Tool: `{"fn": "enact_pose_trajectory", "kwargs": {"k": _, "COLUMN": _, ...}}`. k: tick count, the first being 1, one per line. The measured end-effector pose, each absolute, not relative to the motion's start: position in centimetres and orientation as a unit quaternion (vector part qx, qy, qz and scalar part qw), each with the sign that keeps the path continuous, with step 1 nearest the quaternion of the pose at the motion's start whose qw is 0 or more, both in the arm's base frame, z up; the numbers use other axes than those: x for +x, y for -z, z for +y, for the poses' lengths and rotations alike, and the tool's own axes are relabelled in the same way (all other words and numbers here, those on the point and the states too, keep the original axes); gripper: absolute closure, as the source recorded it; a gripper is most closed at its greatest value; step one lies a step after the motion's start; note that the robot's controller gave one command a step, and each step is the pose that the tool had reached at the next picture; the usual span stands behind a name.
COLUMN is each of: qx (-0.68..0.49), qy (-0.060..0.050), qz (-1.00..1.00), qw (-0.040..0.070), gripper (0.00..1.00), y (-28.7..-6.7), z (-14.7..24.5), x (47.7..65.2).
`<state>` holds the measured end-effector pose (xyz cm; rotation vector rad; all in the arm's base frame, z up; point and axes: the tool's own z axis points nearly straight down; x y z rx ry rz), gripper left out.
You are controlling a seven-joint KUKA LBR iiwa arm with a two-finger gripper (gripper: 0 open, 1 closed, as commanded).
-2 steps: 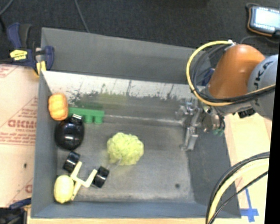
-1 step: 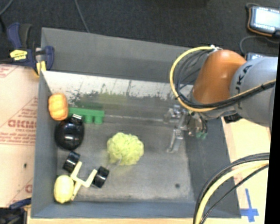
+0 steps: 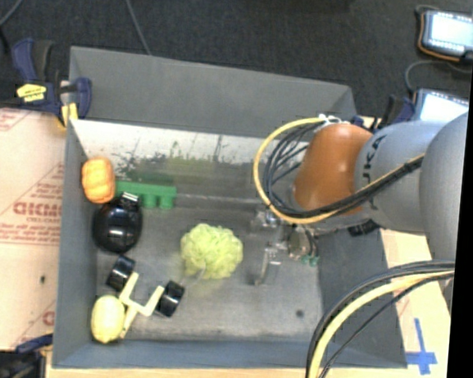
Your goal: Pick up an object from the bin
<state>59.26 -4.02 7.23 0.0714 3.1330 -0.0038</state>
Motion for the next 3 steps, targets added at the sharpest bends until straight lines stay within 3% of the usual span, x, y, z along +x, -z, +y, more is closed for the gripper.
{"fn": "enact_pose_trajectory", "kwargs": {"k": 1, "qx": 0.008, "qy": 0.002, "qz": 1.0, "qw": 0.004, "gripper": 0.0, "y": -6.7, "z": -3.2, "x": 60.0}}
{"fn": "enact_pose_trajectory", "kwargs": {"k": 2, "qx": 0.015, "qy": 0.001, "qz": 1.0, "qw": 0.006, "gripper": 0.0, "y": -7.1, "z": 0.3, "x": 61.6}}
{"fn": "enact_pose_trajectory", "kwargs": {"k": 3, "qx": 0.013, "qy": 0.001, "qz": 1.0, "qw": 0.007, "gripper": 0.0, "y": -7.1, "z": 1.3, "x": 61.9}}
